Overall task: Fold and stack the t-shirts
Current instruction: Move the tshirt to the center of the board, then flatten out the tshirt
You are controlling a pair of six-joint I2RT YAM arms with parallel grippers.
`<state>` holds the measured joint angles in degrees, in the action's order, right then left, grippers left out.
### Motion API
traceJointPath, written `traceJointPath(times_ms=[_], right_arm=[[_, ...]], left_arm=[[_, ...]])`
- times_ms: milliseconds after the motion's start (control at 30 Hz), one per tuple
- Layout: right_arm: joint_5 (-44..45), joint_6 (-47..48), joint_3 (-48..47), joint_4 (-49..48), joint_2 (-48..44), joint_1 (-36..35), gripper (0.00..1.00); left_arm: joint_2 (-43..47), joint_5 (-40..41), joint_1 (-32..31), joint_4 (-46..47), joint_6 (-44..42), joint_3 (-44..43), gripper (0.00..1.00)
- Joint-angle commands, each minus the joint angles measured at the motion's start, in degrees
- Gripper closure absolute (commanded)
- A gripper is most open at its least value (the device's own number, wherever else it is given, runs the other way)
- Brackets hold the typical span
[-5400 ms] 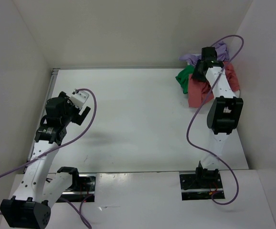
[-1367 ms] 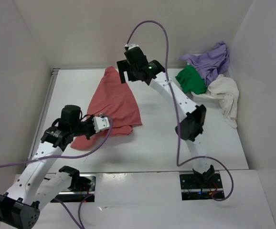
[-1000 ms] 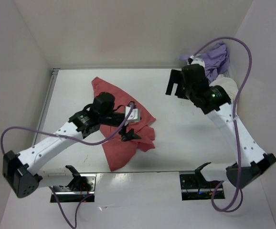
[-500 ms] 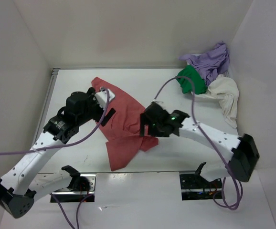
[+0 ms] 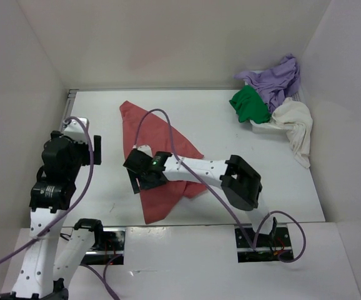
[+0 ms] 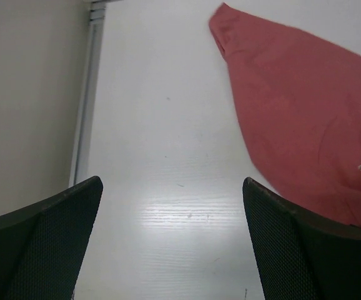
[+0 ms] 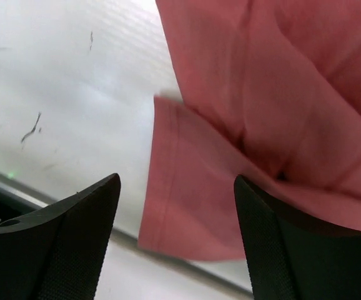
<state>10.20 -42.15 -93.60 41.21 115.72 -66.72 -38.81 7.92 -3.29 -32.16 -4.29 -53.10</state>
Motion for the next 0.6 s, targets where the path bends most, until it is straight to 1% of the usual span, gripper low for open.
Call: traceJointPath(times_ms=[0, 33, 67, 167, 267, 367, 467, 500, 567], right_arm=[[1.5, 3.1, -6.4, -1.5, 5.9, 0.2, 0.23], [2.2, 3.1, -7.6, -1.5, 7.3, 0.2, 0.25], [2.2, 3.1, -10.6, -1.0, 8.8, 0.2, 0.31], [3.8, 3.7, -16.6, 2.1, 14.6, 0.2, 0.32], [5.1, 4.2, -19.0, 4.3, 18.4, 0.2, 0.32], [5.6, 3.7, -17.8, 4.3, 19.0, 0.2, 0.35], [4.9, 3.1, -15.3, 4.3, 19.0, 0.2, 0.47], [4.9, 3.1, -14.7, 4.3, 19.0, 0.2, 0.53], [3.4, 3.1, -12.9, 4.3, 17.3, 0.2, 0.54]], left_arm=[[2.9, 2.7, 3.2, 3.3, 4.7, 1.4, 0.01], [3.4, 1.8, 3.2, 3.3, 4.7, 1.4, 0.01], [3.9, 1.8, 3.7, 3.3, 5.4, 1.4, 0.01], [4.5, 0.0, 3.7, 3.3, 6.1, 2.0, 0.01], [4.5, 0.0, 3.7, 3.3, 6.1, 2.0, 0.01], [5.1, -0.5, 3.7, 3.3, 6.1, 2.0, 0.01], [5.1, -0.5, 3.7, 3.3, 6.1, 2.6, 0.01], [5.1, -1.1, 3.7, 3.3, 6.1, 2.6, 0.01], [5.1, -1.1, 3.7, 3.3, 6.1, 2.6, 0.01]])
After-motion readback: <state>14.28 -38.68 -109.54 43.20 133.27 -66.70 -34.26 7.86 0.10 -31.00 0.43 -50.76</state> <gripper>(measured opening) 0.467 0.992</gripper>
